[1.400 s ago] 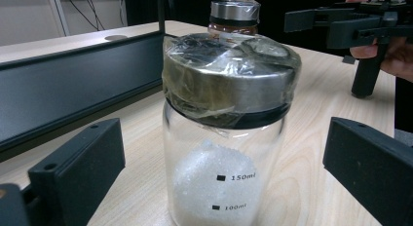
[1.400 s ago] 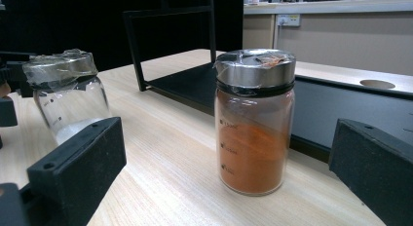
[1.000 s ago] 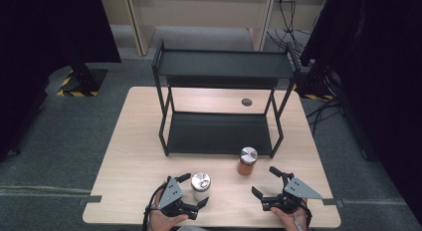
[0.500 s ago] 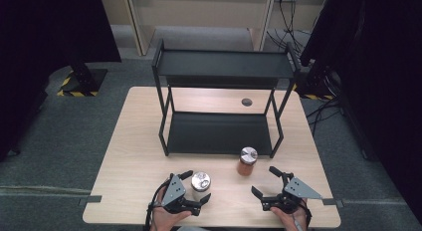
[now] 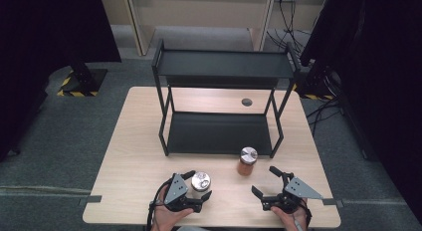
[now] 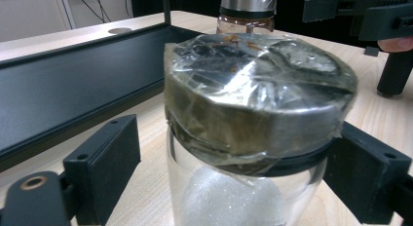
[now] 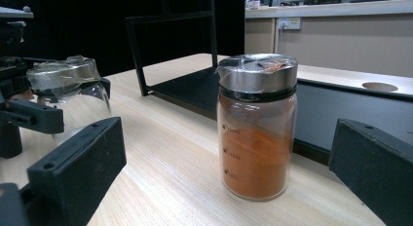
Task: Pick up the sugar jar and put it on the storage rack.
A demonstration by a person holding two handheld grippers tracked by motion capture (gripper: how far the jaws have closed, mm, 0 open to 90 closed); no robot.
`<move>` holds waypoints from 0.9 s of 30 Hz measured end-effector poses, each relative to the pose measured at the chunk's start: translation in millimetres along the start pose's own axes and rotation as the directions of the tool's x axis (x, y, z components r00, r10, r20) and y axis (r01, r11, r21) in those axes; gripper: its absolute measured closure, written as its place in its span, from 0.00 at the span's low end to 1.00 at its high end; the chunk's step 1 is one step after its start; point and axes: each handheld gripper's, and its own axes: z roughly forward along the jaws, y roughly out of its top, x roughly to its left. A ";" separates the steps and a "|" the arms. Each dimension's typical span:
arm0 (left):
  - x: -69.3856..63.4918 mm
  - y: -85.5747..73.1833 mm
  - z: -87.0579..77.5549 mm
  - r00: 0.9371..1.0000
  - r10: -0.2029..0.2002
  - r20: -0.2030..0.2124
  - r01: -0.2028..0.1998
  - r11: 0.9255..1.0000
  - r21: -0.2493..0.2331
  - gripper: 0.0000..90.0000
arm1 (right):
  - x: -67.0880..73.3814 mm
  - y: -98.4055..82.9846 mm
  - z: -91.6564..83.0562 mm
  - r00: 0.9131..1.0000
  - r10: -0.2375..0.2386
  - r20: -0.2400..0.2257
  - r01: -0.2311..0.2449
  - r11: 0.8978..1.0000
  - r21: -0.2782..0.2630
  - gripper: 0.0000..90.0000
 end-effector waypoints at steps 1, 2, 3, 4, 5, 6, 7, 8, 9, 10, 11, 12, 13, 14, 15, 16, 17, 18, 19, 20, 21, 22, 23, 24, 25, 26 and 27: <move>0.2 0.2 0.0 1.000 0.001 0.002 -0.001 1.000 0.000 0.16 | -0.1 -0.1 0.1 1.000 0.000 0.000 0.000 1.000 0.001 0.00; 0.0 0.8 0.2 1.000 0.002 0.003 -0.002 1.000 0.002 0.17 | -0.2 -0.1 0.1 1.000 0.000 -0.001 0.000 1.000 0.000 0.00; -0.1 2.1 0.5 1.000 0.005 0.002 -0.005 1.000 0.008 0.18 | -0.3 -0.2 0.1 1.000 0.000 -0.002 0.000 1.000 0.000 0.00; 0.1 2.7 1.3 1.000 0.002 0.003 -0.002 1.000 0.008 0.19 | -0.3 -0.1 0.0 1.000 0.001 -0.002 -0.001 1.000 -0.001 0.00; 1.2 3.7 2.2 1.000 0.000 0.009 0.000 1.000 0.010 0.21 | -0.3 -0.1 0.0 1.000 0.001 -0.002 -0.001 1.000 0.000 0.00; 2.4 4.5 3.5 1.000 -0.004 0.018 0.004 1.000 0.011 0.24 | -0.4 -0.1 0.0 1.000 0.002 -0.002 -0.002 1.000 -0.001 0.00; 2.7 5.6 4.6 1.000 -0.004 0.024 0.004 1.000 0.015 0.27 | -0.4 -0.1 -0.1 1.000 0.001 -0.002 -0.001 1.000 0.000 0.00; 2.4 6.4 5.3 1.000 0.000 0.027 -0.001 1.000 0.019 0.30 | -0.4 0.0 -0.2 1.000 0.001 -0.001 -0.001 1.000 0.000 0.00; 0.8 6.9 5.6 1.000 0.005 0.025 -0.006 1.000 0.022 0.33 | -0.5 -0.1 -0.3 1.000 0.001 -0.002 -0.001 1.000 -0.001 0.00; -0.8 6.7 5.5 1.000 0.012 0.019 -0.013 1.000 0.022 0.34 | -0.6 -0.1 -0.4 1.000 0.002 -0.002 -0.002 1.000 -0.001 0.00; -0.9 6.8 5.3 1.000 0.012 0.018 -0.012 1.000 0.022 0.34 | -0.7 -0.2 -0.3 1.000 0.001 -0.003 -0.001 1.000 -0.001 0.00; -1.1 7.3 5.3 1.000 0.013 0.017 -0.013 1.000 0.024 0.34 | -0.7 -0.2 -0.2 1.000 0.001 -0.003 -0.001 1.000 0.000 0.00; -2.0 7.9 5.2 1.000 0.017 0.014 -0.017 0.999 0.027 0.34 | -0.7 -0.2 -0.1 1.000 0.002 -0.003 -0.002 1.000 0.000 0.00; -2.4 8.3 5.1 1.000 0.021 0.013 -0.021 0.999 0.028 0.34 | -0.7 -0.2 0.0 1.000 0.001 -0.004 -0.001 1.000 0.000 0.00; -2.8 8.4 5.0 1.000 0.023 0.012 -0.023 0.999 0.028 0.34 | -0.6 -0.2 0.0 1.000 -0.001 -0.005 0.001 1.000 0.000 0.00; -3.3 8.3 5.0 1.000 0.024 0.010 -0.024 0.999 0.027 0.34 | -0.6 -0.2 0.1 1.000 -0.002 -0.006 0.002 1.000 0.000 0.00; -3.7 8.2 4.9 1.000 0.024 0.008 -0.024 0.999 0.026 0.34 | -0.6 -0.2 0.1 1.000 -0.001 -0.006 0.001 1.000 0.000 0.00; -3.9 8.0 4.8 1.000 0.024 0.007 -0.024 0.999 0.025 0.34 | -0.6 -0.3 0.2 1.000 -0.001 -0.006 0.000 1.000 -0.001 0.00; -4.5 8.0 4.6 1.000 0.023 0.004 -0.023 0.999 0.025 0.34 | -0.7 -0.3 0.1 1.000 0.000 -0.006 0.000 1.000 0.000 0.00; -5.4 8.4 4.3 1.000 0.023 -0.001 -0.023 0.999 0.027 0.34 | -0.7 -0.3 0.0 1.000 -0.001 -0.006 0.001 1.000 -0.001 0.00; -6.0 9.0 4.1 1.000 0.025 -0.004 -0.025 0.999 0.029 0.34 | -0.7 -0.2 -0.1 1.000 0.000 -0.007 0.000 1.000 -0.001 0.00; -6.7 9.5 3.7 0.999 0.031 -0.009 -0.031 0.999 0.030 0.35 | -0.8 -0.4 -0.2 1.000 0.000 -0.007 0.000 1.000 -0.002 0.00; -7.0 9.8 3.4 0.999 0.034 -0.012 -0.034 0.999 0.030 0.35 | -0.8 -0.3 -0.3 1.000 0.001 -0.007 -0.001 1.000 -0.002 0.00; -6.5 10.1 2.8 0.999 0.030 -0.013 -0.030 0.999 0.028 0.35 | -0.8 -0.3 -0.4 1.000 0.001 -0.007 -0.001 1.000 -0.002 0.00; -5.3 10.2 2.2 1.000 0.022 -0.010 -0.021 0.999 0.024 0.35 | -0.9 -0.4 -0.4 1.000 0.001 -0.007 -0.001 1.000 -0.002 0.00; -4.4 10.7 1.4 1.000 0.014 -0.008 -0.014 1.000 0.020 0.35 | -1.0 -0.4 -0.4 1.000 0.001 -0.007 -0.001 1.000 -0.002 0.00; -3.8 11.5 0.6 1.000 0.014 -0.007 -0.013 1.000 0.019 0.35 | -1.0 -0.3 -0.4 1.000 0.001 -0.008 -0.001 1.000 -0.002 0.00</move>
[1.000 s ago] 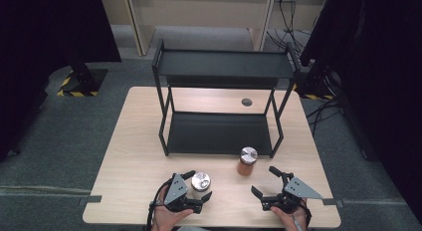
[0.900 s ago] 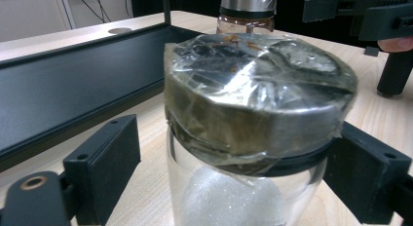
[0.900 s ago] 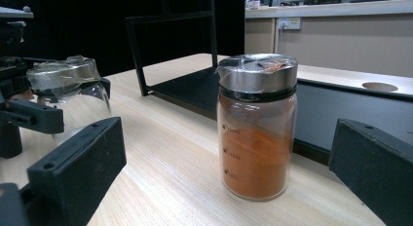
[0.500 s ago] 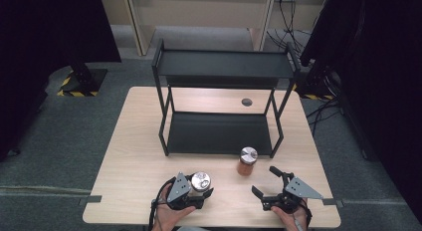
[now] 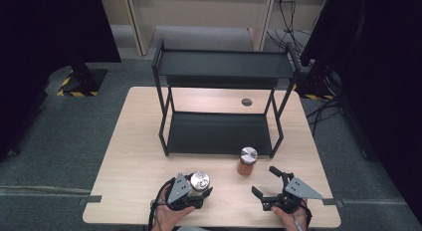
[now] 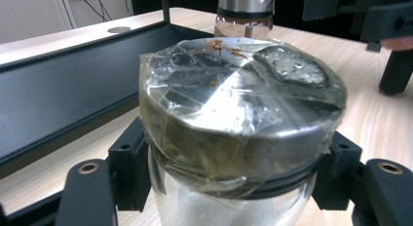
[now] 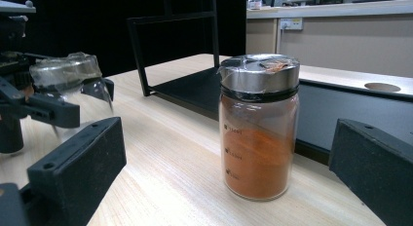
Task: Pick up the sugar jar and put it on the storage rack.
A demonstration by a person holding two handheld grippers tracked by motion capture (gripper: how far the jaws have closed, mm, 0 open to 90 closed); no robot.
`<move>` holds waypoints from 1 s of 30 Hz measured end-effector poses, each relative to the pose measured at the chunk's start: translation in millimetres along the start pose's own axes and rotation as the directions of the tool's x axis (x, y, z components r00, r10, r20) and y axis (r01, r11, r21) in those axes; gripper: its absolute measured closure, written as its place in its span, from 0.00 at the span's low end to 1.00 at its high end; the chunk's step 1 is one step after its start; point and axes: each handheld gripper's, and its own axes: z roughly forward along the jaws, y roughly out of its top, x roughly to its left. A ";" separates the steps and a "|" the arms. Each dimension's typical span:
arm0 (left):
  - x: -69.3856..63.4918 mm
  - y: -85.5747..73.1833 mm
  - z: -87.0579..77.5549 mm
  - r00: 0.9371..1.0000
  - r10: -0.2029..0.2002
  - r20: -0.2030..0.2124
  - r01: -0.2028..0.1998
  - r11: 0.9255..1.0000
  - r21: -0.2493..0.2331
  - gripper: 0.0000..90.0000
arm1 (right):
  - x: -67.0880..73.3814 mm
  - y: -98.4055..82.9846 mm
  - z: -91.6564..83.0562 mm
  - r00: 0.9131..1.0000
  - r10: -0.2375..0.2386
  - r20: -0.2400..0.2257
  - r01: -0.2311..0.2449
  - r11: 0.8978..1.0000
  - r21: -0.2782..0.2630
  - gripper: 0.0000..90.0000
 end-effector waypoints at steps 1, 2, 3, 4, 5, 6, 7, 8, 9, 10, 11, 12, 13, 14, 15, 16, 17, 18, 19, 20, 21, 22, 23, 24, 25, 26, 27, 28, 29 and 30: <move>0.1 0.5 -0.9 1.000 0.000 -0.002 0.000 1.000 -0.003 0.35 | -0.1 0.0 0.0 1.000 0.000 0.000 0.000 1.000 0.000 0.00; 0.4 1.3 -1.9 1.000 -0.002 -0.003 0.002 1.000 -0.004 0.35 | 0.0 0.0 0.0 1.000 0.001 0.000 -0.001 1.000 0.000 0.00; 0.9 2.3 -2.8 1.000 -0.003 -0.003 0.003 1.000 -0.003 0.35 | 0.0 0.0 -0.1 1.000 0.001 0.001 -0.001 1.000 0.000 0.00; 1.6 3.1 -3.5 1.000 -0.008 -0.001 0.008 1.000 -0.003 0.35 | 0.1 0.0 -0.1 1.000 0.000 0.001 0.000 1.000 0.000 0.00; 2.4 4.2 -4.4 1.000 -0.017 0.003 0.017 1.000 -0.003 0.35 | 0.1 0.0 -0.1 1.000 0.000 0.001 0.000 1.000 0.000 0.00; 3.2 5.0 -5.2 1.000 -0.026 0.008 0.026 1.000 -0.005 0.35 | 0.1 0.1 -0.1 1.000 0.000 0.000 0.000 1.000 0.000 0.00; 3.3 5.8 -6.1 1.000 -0.024 0.010 0.024 1.000 -0.007 0.35 | 0.1 0.0 -0.1 1.000 0.000 0.001 0.000 1.000 0.000 0.00; 2.8 6.4 -6.8 1.000 -0.018 0.008 0.018 1.000 -0.011 0.35 | 0.1 0.1 -0.1 1.000 0.000 0.001 0.000 1.000 0.000 0.00; 3.1 7.5 -7.5 1.000 -0.016 0.009 0.017 1.000 -0.012 0.35 | 0.0 0.0 -0.1 1.000 0.000 0.001 0.000 1.000 0.000 0.00; 3.8 8.5 -7.9 1.000 -0.021 0.013 0.021 1.000 -0.013 0.35 | 0.0 0.0 -0.1 1.000 0.000 0.002 0.000 1.000 0.001 0.00; 4.7 9.9 -8.3 1.000 -0.025 0.017 0.025 1.000 -0.013 0.35 | 0.0 0.0 0.0 1.000 0.001 0.002 -0.001 1.000 0.000 0.00; 4.8 11.6 -8.7 0.999 -0.027 0.017 0.027 1.000 -0.013 0.35 | 0.1 -0.1 -0.1 1.000 0.001 0.002 -0.001 1.000 0.000 0.00; 4.8 11.6 -8.7 0.999 -0.027 0.017 0.027 1.000 -0.013 0.35 | 0.1 -0.1 -0.1 1.000 0.001 0.002 -0.001 1.000 0.000 0.00; 4.8 13.6 -9.4 1.000 -0.024 0.017 0.025 1.000 -0.011 0.35 | 0.2 0.0 -0.1 1.000 0.001 0.002 -0.001 1.000 0.000 0.00; 4.8 14.8 -9.9 1.000 -0.021 0.018 0.021 1.000 -0.013 0.35 | 0.0 0.0 -0.2 1.000 0.001 0.001 -0.001 1.000 -0.001 0.00; 4.5 15.7 -10.4 1.000 -0.018 0.018 0.018 1.000 -0.015 0.35 | 0.0 -0.1 -0.2 1.000 0.001 0.002 -0.001 1.000 -0.001 0.00; 4.1 17.5 -11.3 1.000 -0.010 0.018 0.010 1.000 -0.014 0.35 | -0.2 -0.1 -0.3 1.000 0.001 0.002 -0.001 1.000 -0.001 0.00; 3.8 19.3 -12.0 1.000 -0.006 0.017 0.006 1.000 -0.014 0.35 | -0.3 -0.1 -0.4 1.000 0.000 0.003 0.000 1.000 -0.001 0.00; 3.9 21.1 -12.9 1.000 -0.009 0.016 0.010 1.000 -0.015 0.35 | -0.4 -0.3 -0.5 1.000 0.002 0.004 -0.002 1.000 -0.002 0.00; 4.4 22.6 -13.6 1.000 -0.011 0.016 0.011 1.000 -0.015 0.35 | -0.6 -0.3 -0.5 1.000 0.004 0.004 -0.004 1.000 -0.002 0.00; 4.8 23.7 -14.1 1.000 -0.010 0.016 0.010 1.000 -0.016 0.35 | -0.7 -0.4 -0.6 1.000 0.005 0.004 -0.005 1.000 -0.003 0.00; 5.5 25.3 -14.8 1.000 -0.009 0.014 0.009 1.000 -0.017 0.35 | -0.6 -0.4 -0.6 1.000 0.004 0.004 -0.004 1.000 -0.003 0.00; 6.1 26.8 -15.4 1.000 -0.011 0.011 0.011 1.000 -0.019 0.35 | -0.6 -0.4 -0.5 1.000 0.004 0.003 -0.004 1.000 -0.003 0.00; 6.9 29.2 -16.0 1.000 -0.010 0.009 0.010 1.000 -0.016 0.35 | -0.6 -0.4 -0.4 1.000 0.003 0.003 -0.003 1.000 -0.003 0.00; 7.9 31.3 -16.5 1.000 -0.011 0.008 0.011 1.000 -0.016 0.35 | -0.5 -0.4 -0.3 1.000 0.003 0.002 -0.003 1.000 -0.002 0.00; 9.1 33.3 -17.0 1.000 -0.011 0.009 0.011 1.000 -0.016 0.35 | -0.6 -0.4 -0.1 1.000 0.004 0.002 -0.004 1.000 -0.002 0.00; 10.1 34.9 -17.5 1.000 -0.012 0.009 0.013 1.000 -0.017 0.35 | -0.6 -0.4 -0.1 1.000 0.003 0.002 -0.003 1.000 -0.002 0.00; 10.8 35.4 -17.9 1.000 -0.016 0.008 0.016 1.000 -0.022 0.35 | -0.6 -0.4 -0.1 1.000 0.003 0.002 -0.003 1.000 -0.002 0.00; 12.9 36.4 -18.5 1.000 -0.024 0.012 0.025 0.999 -0.027 0.35 | -0.6 -0.4 -0.2 1.000 0.004 0.002 -0.004 1.000 -0.003 0.00; 14.9 37.5 -19.1 0.999 -0.032 0.015 0.032 0.999 -0.032 0.35 | -0.6 -0.5 -0.2 1.000 0.006 0.002 -0.006 1.000 -0.003 0.00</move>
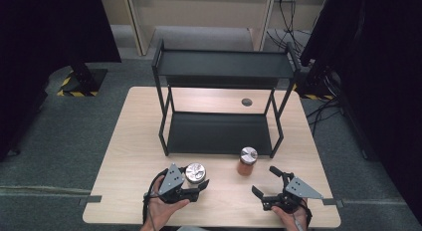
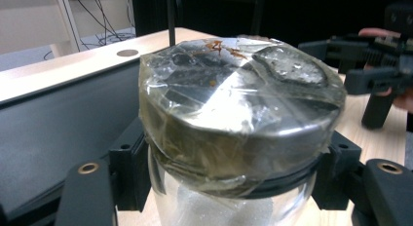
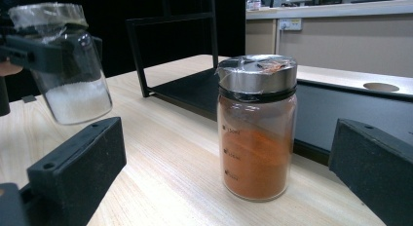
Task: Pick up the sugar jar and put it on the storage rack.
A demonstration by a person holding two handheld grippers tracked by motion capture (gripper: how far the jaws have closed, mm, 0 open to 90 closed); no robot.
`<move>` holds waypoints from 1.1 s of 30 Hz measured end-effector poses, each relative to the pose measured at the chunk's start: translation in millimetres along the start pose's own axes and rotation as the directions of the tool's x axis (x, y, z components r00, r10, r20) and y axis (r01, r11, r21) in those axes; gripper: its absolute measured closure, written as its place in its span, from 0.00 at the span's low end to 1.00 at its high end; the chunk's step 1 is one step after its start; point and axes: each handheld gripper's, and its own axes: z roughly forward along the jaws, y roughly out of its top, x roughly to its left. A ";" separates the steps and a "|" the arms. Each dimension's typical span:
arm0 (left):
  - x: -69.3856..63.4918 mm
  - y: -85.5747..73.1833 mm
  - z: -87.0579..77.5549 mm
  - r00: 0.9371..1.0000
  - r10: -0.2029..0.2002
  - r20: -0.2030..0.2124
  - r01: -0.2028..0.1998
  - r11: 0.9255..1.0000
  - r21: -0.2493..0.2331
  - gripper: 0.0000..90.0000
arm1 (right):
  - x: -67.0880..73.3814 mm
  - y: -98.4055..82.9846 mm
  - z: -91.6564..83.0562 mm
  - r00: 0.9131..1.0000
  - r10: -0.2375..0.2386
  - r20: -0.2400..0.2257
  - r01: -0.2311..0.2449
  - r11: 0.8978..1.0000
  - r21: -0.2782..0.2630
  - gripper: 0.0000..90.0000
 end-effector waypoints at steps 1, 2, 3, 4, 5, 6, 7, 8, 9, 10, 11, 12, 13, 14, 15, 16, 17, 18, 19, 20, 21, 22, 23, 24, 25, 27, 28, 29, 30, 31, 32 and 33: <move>0.6 0.7 -0.3 1.000 0.000 -0.001 0.000 1.000 -0.003 0.35 | -0.1 -0.1 0.0 1.000 0.000 0.000 0.000 1.000 0.000 0.00; 0.8 2.5 -0.9 1.000 0.005 -0.006 -0.005 1.000 -0.005 0.35 | -0.1 0.0 0.0 1.000 -0.001 -0.001 0.001 1.000 0.000 0.00; 1.0 3.4 -1.3 1.000 0.005 -0.009 -0.005 1.000 -0.006 0.35 | -0.1 -0.1 0.1 1.000 0.000 -0.001 0.000 1.000 0.000 0.00; 2.0 4.7 -1.8 1.000 0.002 -0.011 -0.002 1.000 -0.009 0.35 | -0.1 -0.1 0.2 1.000 0.000 -0.001 0.000 1.000 0.000 0.00; 2.5 5.6 -2.1 1.000 -0.003 -0.012 0.003 1.000 -0.010 0.35 | -0.3 -0.1 0.4 1.000 0.000 -0.001 0.000 1.000 0.001 0.00; 3.2 6.9 -2.5 1.000 -0.005 -0.015 0.005 1.000 -0.011 0.35 | -0.5 -0.1 0.5 1.000 0.000 -0.001 0.000 1.000 0.002 0.00; 3.9 8.5 -2.7 1.000 -0.005 -0.018 0.005 1.000 -0.009 0.35 | -0.5 -0.1 0.7 1.000 -0.001 0.000 0.001 1.000 0.002 0.00; 4.5 9.7 -2.7 1.000 -0.003 -0.019 0.003 1.000 -0.008 0.35 | -0.6 -0.3 0.6 1.000 0.002 0.001 -0.002 1.000 0.001 0.00; 5.2 10.9 -2.7 1.000 -0.005 -0.021 0.005 1.000 -0.009 0.35 | -0.7 -0.4 0.5 1.000 0.003 0.001 -0.003 1.000 0.000 0.00; 7.0 12.6 -2.6 1.000 -0.007 -0.019 0.007 1.000 -0.011 0.35 | -0.7 -0.4 0.4 1.000 0.003 0.001 -0.003 1.000 -0.001 0.00; 8.6 14.7 -2.4 1.000 -0.010 -0.016 0.010 1.000 -0.011 0.35 | -0.9 -0.4 0.4 1.000 0.004 0.001 -0.004 1.000 -0.001 0.00; 9.3 15.8 -2.2 1.000 -0.011 -0.015 0.011 1.000 -0.014 0.35 | -0.9 -0.5 0.6 1.000 0.004 0.001 -0.004 1.000 -0.001 0.00; 10.1 19.2 -1.8 1.000 -0.006 -0.014 0.006 1.000 -0.015 0.35 | -1.1 -0.5 0.7 1.000 0.004 0.000 -0.004 1.000 0.000 0.00; 10.3 20.5 -1.5 1.000 -0.006 -0.015 0.006 1.000 -0.019 0.35 | -1.1 -0.5 0.9 1.000 0.004 0.000 -0.004 1.000 0.000 0.00; 10.9 22.3 -1.3 1.000 -0.004 -0.013 0.004 1.000 -0.020 0.35 | -1.3 -0.5 1.0 1.000 0.004 -0.001 -0.004 1.000 0.000 0.00; 11.4 24.2 -0.7 1.000 -0.004 -0.010 0.004 1.000 -0.020 0.35 | -1.4 -0.5 1.0 1.000 0.003 -0.001 -0.003 1.000 0.000 0.00; 12.0 26.0 -0.2 1.000 -0.004 -0.009 0.004 1.000 -0.020 0.35 | -1.5 -0.5 1.0 1.000 0.003 -0.002 -0.003 1.000 0.000 0.00; 12.1 27.6 0.4 1.000 -0.004 -0.008 0.004 1.000 -0.021 0.35 | -1.5 -0.6 0.9 1.000 0.005 -0.001 -0.005 1.000 -0.001 0.00; 12.2 29.0 1.1 1.000 -0.002 -0.006 0.002 1.000 -0.021 0.35 | -1.5 -0.6 0.9 1.000 0.006 -0.001 -0.006 1.000 -0.001 0.00; 11.9 29.7 1.8 1.000 -0.003 -0.006 0.003 1.000 -0.024 0.35 | -1.4 -0.7 0.8 1.000 0.005 -0.001 -0.005 1.000 -0.001 0.00; 12.0 31.2 2.6 1.000 -0.001 -0.003 0.001 1.000 -0.021 0.35 | -1.5 -0.8 0.7 1.000 0.006 0.000 -0.006 1.000 -0.002 0.00; 12.4 32.7 3.8 1.000 -0.003 0.002 0.003 1.000 -0.018 0.35 | -1.6 -0.9 0.7 1.000 0.007 -0.001 -0.007 1.000 -0.002 0.00; 12.9 34.4 4.6 1.000 -0.005 0.007 0.005 1.000 -0.016 0.35 | -1.6 -0.9 0.9 1.000 0.006 0.000 -0.006 1.000 -0.002 0.00; 13.5 36.1 5.4 1.000 -0.006 0.011 0.007 1.000 -0.017 0.35 | -1.7 -1.0 1.0 1.000 0.007 0.000 -0.007 1.000 -0.002 0.00; 13.8 38.3 5.9 1.000 -0.005 0.012 0.005 1.000 -0.018 0.35 | -1.8 -0.9 1.0 1.000 0.007 0.000 -0.007 1.000 -0.002 0.00; 14.9 43.3 6.4 1.000 -0.006 0.015 0.007 1.000 -0.024 0.35 | -1.7 -0.9 0.9 1.000 0.006 0.000 -0.006 1.000 -0.003 0.00; 16.0 46.1 6.3 1.000 -0.008 0.016 0.008 1.000 -0.027 0.35 | -1.8 -0.9 0.8 1.000 0.007 0.000 -0.007 1.000 -0.004 0.00; 17.1 49.2 6.2 1.000 -0.008 0.017 0.008 1.000 -0.030 0.35 | -1.9 -1.0 0.8 1.000 0.008 0.001 -0.008 1.000 -0.004 0.00; 18.2 52.3 6.1 1.000 -0.005 0.018 0.006 0.999 -0.034 0.35 | -2.0 -1.1 0.7 1.000 0.009 0.001 -0.009 1.000 -0.005 0.00; 19.2 55.6 5.9 1.000 -0.005 0.018 0.006 0.999 -0.037 0.35 | -2.1 -1.4 0.7 1.000 0.009 0.000 -0.009 1.000 -0.006 0.00; 20.4 59.2 5.6 1.000 -0.004 0.019 0.004 0.999 -0.039 0.35 | -2.3 -1.3 0.7 1.000 0.008 -0.001 -0.008 1.000 -0.007 0.00; 20.4 59.2 5.6 1.000 -0.004 0.019 0.004 0.999 -0.039 0.35 | -2.3 -1.3 0.7 1.000 0.008 -0.001 -0.008 1.000 -0.007 0.00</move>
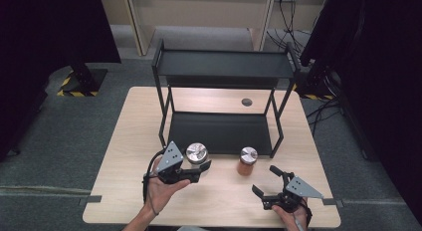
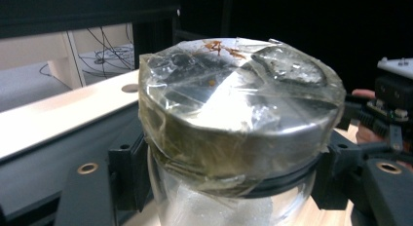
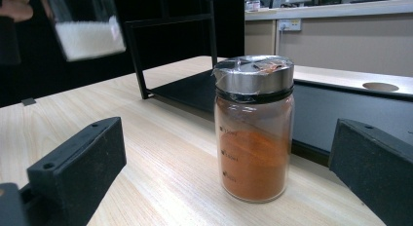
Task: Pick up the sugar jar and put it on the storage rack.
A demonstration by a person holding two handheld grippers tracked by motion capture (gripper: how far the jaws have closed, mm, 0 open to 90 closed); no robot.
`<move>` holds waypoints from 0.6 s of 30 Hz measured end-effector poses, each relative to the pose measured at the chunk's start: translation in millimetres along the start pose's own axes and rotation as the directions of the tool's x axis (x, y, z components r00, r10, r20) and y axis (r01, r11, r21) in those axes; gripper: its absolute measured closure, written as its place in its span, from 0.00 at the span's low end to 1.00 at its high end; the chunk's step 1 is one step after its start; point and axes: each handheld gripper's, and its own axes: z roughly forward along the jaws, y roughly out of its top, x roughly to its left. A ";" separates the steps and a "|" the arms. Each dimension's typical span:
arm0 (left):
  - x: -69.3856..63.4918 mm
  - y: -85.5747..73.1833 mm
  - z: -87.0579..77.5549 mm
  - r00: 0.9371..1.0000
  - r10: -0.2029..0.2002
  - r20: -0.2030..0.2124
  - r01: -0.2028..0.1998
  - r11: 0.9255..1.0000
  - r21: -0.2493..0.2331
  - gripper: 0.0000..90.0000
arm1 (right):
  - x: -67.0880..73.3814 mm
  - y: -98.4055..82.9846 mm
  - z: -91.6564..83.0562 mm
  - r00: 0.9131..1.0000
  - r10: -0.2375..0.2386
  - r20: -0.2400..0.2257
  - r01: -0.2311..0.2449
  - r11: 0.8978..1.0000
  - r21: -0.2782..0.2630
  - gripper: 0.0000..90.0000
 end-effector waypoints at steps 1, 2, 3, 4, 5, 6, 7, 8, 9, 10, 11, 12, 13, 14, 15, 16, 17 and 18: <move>0.7 8.0 -0.7 1.000 0.010 -0.006 -0.010 1.000 -0.004 0.35 | 0.0 0.0 -0.1 1.000 -0.001 0.000 0.001 1.000 -0.001 0.00; 1.1 12.1 -1.2 1.000 0.019 -0.009 -0.019 1.000 -0.007 0.35 | -0.1 -0.1 -0.1 1.000 -0.001 0.000 0.001 1.000 -0.001 0.00; 2.3 16.2 -1.6 1.000 0.022 -0.009 -0.023 1.000 -0.011 0.35 | -0.1 -0.1 -0.1 1.000 -0.001 0.000 0.001 1.000 -0.001 0.00; 4.1 20.2 -1.9 1.000 0.016 -0.005 -0.016 1.000 -0.016 0.35 | -0.1 -0.1 -0.1 1.000 -0.001 0.000 0.001 1.000 -0.001 0.00; 6.3 24.3 -2.1 1.000 0.011 -0.001 -0.011 1.000 -0.020 0.35 | -0.1 -0.1 0.0 1.000 -0.001 -0.001 0.001 1.000 -0.001 0.00; 7.5 28.4 -2.0 1.000 0.009 -0.002 -0.009 1.000 -0.024 0.35 | -0.1 -0.1 0.1 1.000 -0.001 -0.001 0.001 1.000 -0.001 0.00; 8.1 32.8 -2.0 1.000 0.018 -0.007 -0.018 1.000 -0.025 0.35 | -0.2 -0.1 0.1 1.000 -0.002 -0.002 0.002 1.000 -0.001 0.00; 7.6 36.6 -1.6 1.000 0.024 -0.015 -0.025 0.999 -0.028 0.35 | -0.2 0.0 0.2 1.000 -0.002 -0.002 0.002 1.000 0.000 0.00; 7.6 40.4 -1.0 0.999 0.028 -0.020 -0.029 0.999 -0.029 0.35 | -0.3 -0.1 0.3 1.000 -0.002 -0.002 0.002 1.000 -0.001 0.00; 8.3 43.8 -0.4 0.999 0.028 -0.020 -0.028 0.999 -0.032 0.35 | -0.3 -0.1 0.3 1.000 -0.001 -0.002 0.001 1.000 0.000 0.00; 9.2 47.0 0.3 1.000 0.023 -0.018 -0.024 0.999 -0.036 0.35 | -0.5 -0.2 0.4 1.000 -0.001 -0.001 0.001 1.000 -0.001 0.00; 10.2 50.3 1.1 1.000 0.021 -0.016 -0.022 0.999 -0.038 0.35 | -0.5 -0.2 0.4 1.000 -0.001 -0.001 0.001 1.000 0.000 0.00; 11.0 54.1 1.8 1.000 0.023 -0.016 -0.024 0.999 -0.038 0.35 | -0.6 -0.2 0.4 1.000 -0.001 -0.002 0.001 1.000 0.000 0.00; 11.4 57.8 2.5 1.000 0.024 -0.016 -0.024 0.999 -0.039 0.35 | -0.6 -0.2 0.3 1.000 -0.001 -0.002 0.001 1.000 -0.001 0.00; 11.8 61.7 3.0 1.000 0.026 -0.018 -0.027 0.999 -0.039 0.35 | -0.7 -0.2 0.3 1.000 -0.002 -0.002 0.002 1.000 -0.001 0.00; 12.2 65.7 3.4 0.999 0.029 -0.018 -0.030 0.999 -0.038 0.35 | -0.6 -0.2 0.2 1.000 -0.002 -0.003 0.002 1.000 -0.001 0.00; 12.9 70.0 3.5 0.999 0.030 -0.018 -0.031 0.999 -0.038 0.35 | -0.7 -0.2 0.2 1.000 -0.002 -0.003 0.002 1.000 -0.001 0.00; 14.1 74.5 3.5 0.999 0.028 -0.017 -0.029 0.999 -0.037 0.35 | -0.7 -0.2 0.2 1.000 -0.002 -0.003 0.002 1.000 -0.001 0.00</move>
